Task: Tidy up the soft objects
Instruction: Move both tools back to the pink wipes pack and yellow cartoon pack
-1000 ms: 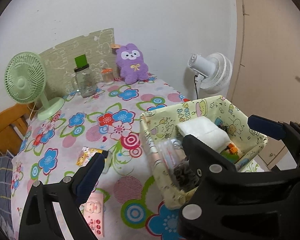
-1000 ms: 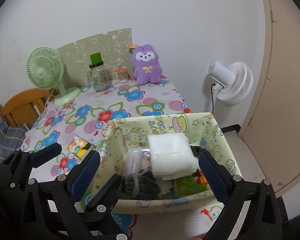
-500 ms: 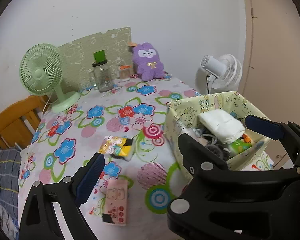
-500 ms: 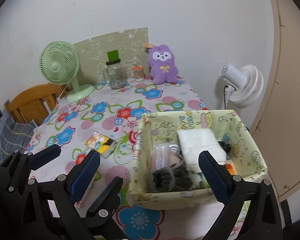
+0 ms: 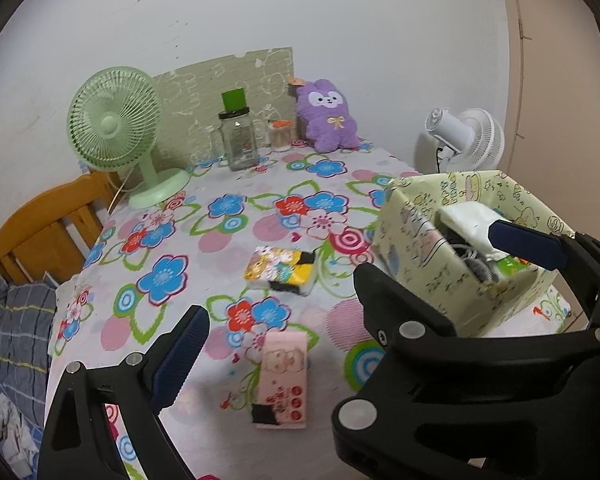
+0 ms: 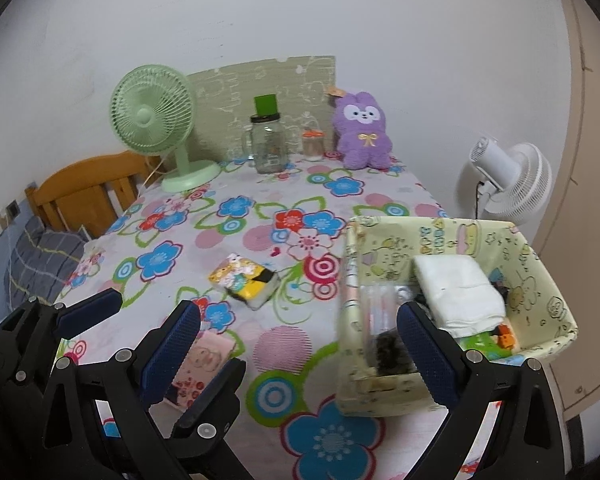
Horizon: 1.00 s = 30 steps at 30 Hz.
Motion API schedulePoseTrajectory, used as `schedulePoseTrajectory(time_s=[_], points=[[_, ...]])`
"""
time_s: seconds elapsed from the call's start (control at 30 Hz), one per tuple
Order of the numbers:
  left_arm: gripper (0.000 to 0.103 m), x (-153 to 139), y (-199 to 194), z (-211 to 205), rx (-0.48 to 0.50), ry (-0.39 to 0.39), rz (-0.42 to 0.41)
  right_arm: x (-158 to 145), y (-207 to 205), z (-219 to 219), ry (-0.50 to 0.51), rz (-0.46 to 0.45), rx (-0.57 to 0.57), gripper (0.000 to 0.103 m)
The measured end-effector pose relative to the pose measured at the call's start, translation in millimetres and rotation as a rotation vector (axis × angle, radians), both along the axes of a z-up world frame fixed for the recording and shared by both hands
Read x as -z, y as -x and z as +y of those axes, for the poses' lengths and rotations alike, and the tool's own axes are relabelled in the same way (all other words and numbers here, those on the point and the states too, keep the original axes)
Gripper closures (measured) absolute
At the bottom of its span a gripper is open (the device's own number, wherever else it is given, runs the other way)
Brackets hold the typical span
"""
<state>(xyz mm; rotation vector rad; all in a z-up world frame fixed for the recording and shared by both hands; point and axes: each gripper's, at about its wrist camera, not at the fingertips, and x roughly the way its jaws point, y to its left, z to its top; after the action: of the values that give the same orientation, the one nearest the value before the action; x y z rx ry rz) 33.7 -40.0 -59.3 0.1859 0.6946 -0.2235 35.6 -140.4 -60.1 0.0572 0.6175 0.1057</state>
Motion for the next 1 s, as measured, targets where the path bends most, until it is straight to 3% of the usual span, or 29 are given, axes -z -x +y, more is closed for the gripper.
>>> schedulePoseTrajectory(time_s=[0.23,0.5,0.7,1.0], points=[[0.006,8.0,-0.6,21.3,-0.027,-0.004,0.016,6.4,-0.5,25.8,0.003,0.007,-0.061,0.018],[0.006,26.1,-5.4,38.9,-0.043,0.016,0.056,23.3,-6.4,44.4,-0.005,0.044,-0.099,0.019],[0.013,47.8,-11.4,47.5,-0.047,0.032,0.115,38.3,-7.9,54.9,0.031,0.075,-0.104,0.023],[0.020,70.1,-17.9,42.6,-0.021,0.019,0.166,66.3,-12.6,46.5,-0.033,0.159,-0.066,0.023]])
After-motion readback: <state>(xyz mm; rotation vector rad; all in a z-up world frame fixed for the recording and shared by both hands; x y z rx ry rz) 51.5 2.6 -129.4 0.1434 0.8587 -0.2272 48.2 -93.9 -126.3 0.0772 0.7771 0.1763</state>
